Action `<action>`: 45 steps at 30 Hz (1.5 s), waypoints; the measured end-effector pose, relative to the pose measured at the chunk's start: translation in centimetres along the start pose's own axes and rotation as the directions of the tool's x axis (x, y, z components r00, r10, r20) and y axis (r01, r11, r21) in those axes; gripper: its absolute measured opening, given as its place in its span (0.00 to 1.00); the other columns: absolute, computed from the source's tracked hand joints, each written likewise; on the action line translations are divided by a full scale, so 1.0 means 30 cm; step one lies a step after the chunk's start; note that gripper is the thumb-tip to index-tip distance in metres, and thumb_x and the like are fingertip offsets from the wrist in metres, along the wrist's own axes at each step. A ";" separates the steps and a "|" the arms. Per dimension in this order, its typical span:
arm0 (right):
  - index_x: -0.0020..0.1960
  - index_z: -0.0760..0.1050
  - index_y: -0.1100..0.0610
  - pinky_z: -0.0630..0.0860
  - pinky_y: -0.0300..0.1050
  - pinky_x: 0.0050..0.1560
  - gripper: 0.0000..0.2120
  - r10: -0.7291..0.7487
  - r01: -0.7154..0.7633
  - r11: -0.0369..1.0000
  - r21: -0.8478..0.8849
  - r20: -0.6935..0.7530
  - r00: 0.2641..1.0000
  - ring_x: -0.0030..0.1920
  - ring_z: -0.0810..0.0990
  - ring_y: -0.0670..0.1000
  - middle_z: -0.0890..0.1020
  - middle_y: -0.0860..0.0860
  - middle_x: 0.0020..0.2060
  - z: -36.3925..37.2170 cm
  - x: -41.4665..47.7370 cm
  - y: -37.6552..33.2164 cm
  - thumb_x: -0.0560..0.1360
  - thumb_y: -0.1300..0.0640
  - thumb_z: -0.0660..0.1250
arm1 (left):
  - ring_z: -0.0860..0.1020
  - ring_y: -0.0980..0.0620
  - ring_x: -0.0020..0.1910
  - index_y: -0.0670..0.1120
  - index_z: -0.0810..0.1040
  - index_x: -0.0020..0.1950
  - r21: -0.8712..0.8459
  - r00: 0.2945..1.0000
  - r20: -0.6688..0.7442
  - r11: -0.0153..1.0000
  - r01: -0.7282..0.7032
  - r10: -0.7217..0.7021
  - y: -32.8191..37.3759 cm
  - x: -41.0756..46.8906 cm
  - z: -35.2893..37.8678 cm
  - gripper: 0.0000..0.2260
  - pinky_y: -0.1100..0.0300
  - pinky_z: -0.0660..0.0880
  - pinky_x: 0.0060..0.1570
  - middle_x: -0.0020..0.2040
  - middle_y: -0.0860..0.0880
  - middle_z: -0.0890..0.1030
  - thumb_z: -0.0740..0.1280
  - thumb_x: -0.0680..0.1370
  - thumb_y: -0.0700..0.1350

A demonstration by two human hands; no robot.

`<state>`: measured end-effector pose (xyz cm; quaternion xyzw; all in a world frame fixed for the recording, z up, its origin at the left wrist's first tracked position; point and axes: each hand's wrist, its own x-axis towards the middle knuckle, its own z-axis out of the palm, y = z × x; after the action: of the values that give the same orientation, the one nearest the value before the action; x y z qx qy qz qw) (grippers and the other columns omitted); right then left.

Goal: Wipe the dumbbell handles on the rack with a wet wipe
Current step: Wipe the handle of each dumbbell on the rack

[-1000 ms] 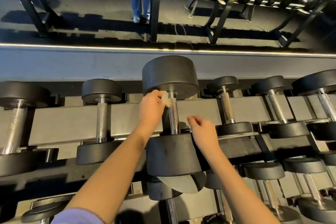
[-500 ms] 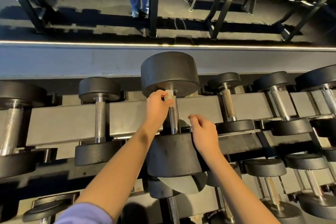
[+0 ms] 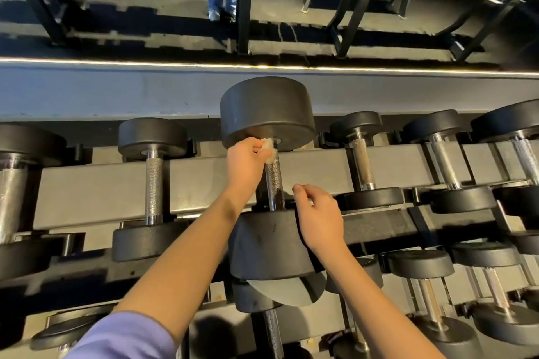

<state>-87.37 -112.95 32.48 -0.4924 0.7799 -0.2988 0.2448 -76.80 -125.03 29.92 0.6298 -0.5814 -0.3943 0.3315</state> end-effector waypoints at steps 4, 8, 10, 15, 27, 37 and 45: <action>0.47 0.81 0.55 0.72 0.46 0.43 0.15 0.008 -0.009 1.000 0.016 0.011 1.000 0.41 0.76 0.47 0.81 0.49 0.39 -0.004 -0.004 0.001 0.80 0.51 0.58 | 0.75 0.58 0.34 0.46 0.81 0.40 0.046 0.994 0.106 0.998 -0.032 0.027 -0.033 -0.062 -0.010 0.04 0.75 0.69 0.33 0.34 0.55 0.77 0.70 0.75 0.41; 0.45 0.81 0.55 0.69 0.44 0.40 0.15 0.026 -0.026 0.999 0.031 0.013 1.000 0.40 0.75 0.46 0.81 0.48 0.38 -0.006 -0.004 -0.001 0.80 0.51 0.58 | 0.75 0.63 0.32 0.46 0.79 0.42 0.010 0.987 0.160 1.000 -0.014 0.012 -0.044 -0.091 -0.025 0.04 0.77 0.68 0.32 0.34 0.57 0.76 0.70 0.75 0.40; 0.48 0.81 0.55 0.70 0.44 0.42 0.15 0.035 -0.035 0.999 0.042 0.011 0.999 0.42 0.76 0.46 0.81 0.48 0.40 -0.005 -0.005 -0.001 0.80 0.51 0.58 | 0.75 0.63 0.34 0.46 0.79 0.45 -0.011 0.992 0.123 1.000 -0.029 0.031 -0.025 -0.065 -0.027 0.02 0.75 0.70 0.35 0.35 0.57 0.76 0.70 0.75 0.39; 0.44 0.80 0.55 0.71 0.45 0.40 0.15 0.034 -0.034 0.997 0.067 0.001 0.999 0.39 0.76 0.46 0.80 0.49 0.36 0.000 -0.001 0.006 0.80 0.50 0.58 | 0.77 0.55 0.44 0.42 0.80 0.55 -0.007 0.999 0.049 1.000 -0.012 0.012 0.001 -0.007 -0.016 0.10 0.64 0.75 0.45 0.43 0.52 0.78 0.70 0.75 0.42; 0.54 0.80 0.54 0.71 0.43 0.48 0.15 0.010 -0.010 1.000 -0.005 -0.007 1.000 0.51 0.76 0.47 0.82 0.49 0.51 0.014 0.014 0.023 0.80 0.50 0.57 | 0.75 0.57 0.42 0.43 0.81 0.52 0.053 0.990 0.127 0.996 -0.066 0.059 -0.025 -0.055 -0.029 0.08 0.72 0.69 0.40 0.44 0.50 0.78 0.72 0.73 0.40; 0.53 0.80 0.55 0.67 0.41 0.43 0.14 0.023 -0.023 1.000 0.000 -0.003 1.000 0.45 0.75 0.46 0.82 0.49 0.48 0.008 0.009 0.024 0.80 0.51 0.57 | 0.72 0.58 0.30 0.44 0.78 0.36 0.201 0.929 0.364 0.980 -0.008 -0.067 -0.047 -0.114 -0.035 0.07 0.67 0.71 0.34 0.35 0.50 0.77 0.74 0.71 0.41; 0.56 0.79 0.53 0.70 0.43 0.45 0.14 0.039 -0.039 0.999 0.019 -0.001 0.999 0.48 0.76 0.46 0.81 0.48 0.49 0.010 0.008 0.021 0.80 0.50 0.57 | 0.71 0.54 0.33 0.46 0.75 0.37 0.127 0.973 0.222 0.992 0.027 -0.055 -0.030 -0.101 -0.036 0.08 0.68 0.67 0.32 0.33 0.52 0.72 0.73 0.72 0.41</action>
<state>-87.65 -113.04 31.81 -0.4746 0.7867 -0.3014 0.2549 -75.47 -121.97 29.98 0.6122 -0.6252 -0.4334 0.2157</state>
